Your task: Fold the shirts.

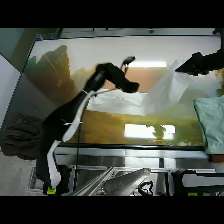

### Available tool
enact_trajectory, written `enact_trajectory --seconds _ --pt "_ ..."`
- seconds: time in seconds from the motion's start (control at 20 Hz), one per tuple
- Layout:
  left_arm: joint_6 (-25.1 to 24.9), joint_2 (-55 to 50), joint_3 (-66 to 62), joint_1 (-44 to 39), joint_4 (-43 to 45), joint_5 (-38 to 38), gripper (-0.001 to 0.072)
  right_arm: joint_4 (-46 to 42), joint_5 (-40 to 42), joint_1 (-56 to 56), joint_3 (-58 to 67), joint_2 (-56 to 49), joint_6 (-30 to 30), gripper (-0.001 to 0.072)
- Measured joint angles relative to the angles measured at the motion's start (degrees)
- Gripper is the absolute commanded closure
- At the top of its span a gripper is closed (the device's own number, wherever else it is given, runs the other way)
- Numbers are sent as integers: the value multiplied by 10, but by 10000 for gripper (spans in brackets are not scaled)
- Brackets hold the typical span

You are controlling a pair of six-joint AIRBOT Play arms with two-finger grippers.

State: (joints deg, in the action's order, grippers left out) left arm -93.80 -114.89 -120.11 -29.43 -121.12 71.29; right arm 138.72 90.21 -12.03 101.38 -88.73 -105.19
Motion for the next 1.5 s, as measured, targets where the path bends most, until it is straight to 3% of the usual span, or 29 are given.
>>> enact_trajectory --seconds 0.25,0.65,0.7,0.75,0.8,0.85,1.0,1.15,1.35,1.5 --pt "2 223 25 147 -9 58 691 2 -99 123 0 -10 34 687" --pt "-25 503 188 341 -10 33 691 9 -474 435 0 -170 71 685" --pt "-30 525 212 353 -10 30 691 9 -534 470 0 -193 78 530" --pt "-36 546 239 363 -10 25 691 13 -587 500 1 -212 82 213" --pt "-40 565 266 370 -10 19 691 14 -622 521 4 -225 84 23" --pt "-43 581 291 375 -9 11 691 14 -642 533 8 -232 88 21" --pt "-53 618 357 383 -6 -20 691 4 -617 511 21 -218 93 21" --pt "-59 633 391 386 -5 -42 691 -22 -518 423 27 -169 100 20" --pt "-61 637 407 387 -5 -55 691 -103 -354 296 16 -132 172 13" --pt "-62 638 410 387 -5 -59 691 -123 -284 257 -29 -138 200 13"
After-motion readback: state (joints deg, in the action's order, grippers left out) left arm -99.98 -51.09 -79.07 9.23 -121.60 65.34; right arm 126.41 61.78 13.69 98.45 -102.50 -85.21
